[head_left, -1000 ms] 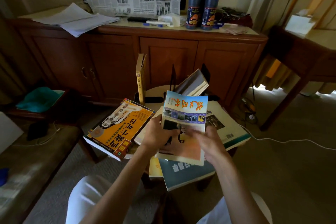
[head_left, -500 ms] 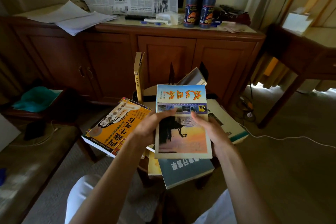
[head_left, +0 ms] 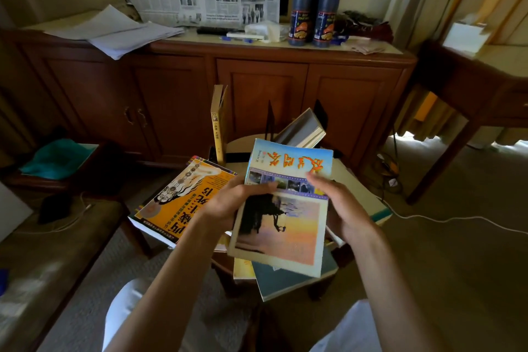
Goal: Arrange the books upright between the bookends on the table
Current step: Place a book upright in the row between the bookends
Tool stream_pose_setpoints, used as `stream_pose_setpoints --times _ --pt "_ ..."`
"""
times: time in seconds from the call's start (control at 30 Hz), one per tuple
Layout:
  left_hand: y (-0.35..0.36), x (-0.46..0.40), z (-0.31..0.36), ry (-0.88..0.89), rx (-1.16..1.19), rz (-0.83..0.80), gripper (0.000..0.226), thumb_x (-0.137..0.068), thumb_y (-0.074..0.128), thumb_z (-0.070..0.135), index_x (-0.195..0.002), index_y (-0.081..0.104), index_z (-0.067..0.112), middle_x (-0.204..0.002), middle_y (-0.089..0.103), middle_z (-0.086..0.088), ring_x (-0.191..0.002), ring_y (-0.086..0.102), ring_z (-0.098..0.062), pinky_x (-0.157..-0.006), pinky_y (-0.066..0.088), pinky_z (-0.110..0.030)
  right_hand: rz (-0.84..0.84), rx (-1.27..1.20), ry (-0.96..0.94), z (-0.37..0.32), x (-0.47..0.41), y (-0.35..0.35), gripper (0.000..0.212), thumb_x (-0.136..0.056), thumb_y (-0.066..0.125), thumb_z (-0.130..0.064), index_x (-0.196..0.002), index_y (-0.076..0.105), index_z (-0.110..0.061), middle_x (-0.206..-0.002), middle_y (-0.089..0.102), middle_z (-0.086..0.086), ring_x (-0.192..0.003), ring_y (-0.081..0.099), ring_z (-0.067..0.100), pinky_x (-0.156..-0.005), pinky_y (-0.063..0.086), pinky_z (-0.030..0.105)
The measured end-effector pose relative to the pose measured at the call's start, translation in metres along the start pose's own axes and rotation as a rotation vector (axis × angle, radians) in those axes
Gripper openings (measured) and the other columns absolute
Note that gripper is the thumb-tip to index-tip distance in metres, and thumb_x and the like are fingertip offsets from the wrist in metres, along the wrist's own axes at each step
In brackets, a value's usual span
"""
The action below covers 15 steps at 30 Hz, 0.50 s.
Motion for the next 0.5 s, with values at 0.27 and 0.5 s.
stream_pose_setpoints --times 0.27,0.5 --pt "0.013 -0.020 -0.011 0.180 -0.482 0.242 0.013 -0.091 0.064 0.015 -0.098 0.067 0.026 -0.097 0.075 -0.002 -0.090 0.073 -0.022 -0.081 0.060 -0.045 0.438 0.224 -0.120 -0.002 -0.021 0.015 0.021 -0.090 0.070 -0.034 -0.086 0.071 -0.013 -0.091 0.075 0.014 -0.077 0.068 0.032 -0.061 0.051 0.033" --pt "-0.016 -0.010 -0.012 0.088 -0.012 0.262 0.036 -0.090 0.067 0.011 -0.123 0.060 -0.001 -0.110 0.072 -0.021 -0.097 0.071 -0.036 -0.077 0.060 -0.043 -0.052 -0.006 0.035 0.027 -0.005 0.009 0.031 -0.085 0.071 -0.034 -0.106 0.069 -0.011 -0.100 0.073 0.011 -0.089 0.072 0.014 -0.076 0.057 0.032"
Point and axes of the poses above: each hand's wrist, its own x-axis away from the middle knuckle, its own y-axis out of the palm, z = x × y, the point moved 3 cm from there along -x, towards the middle knuckle
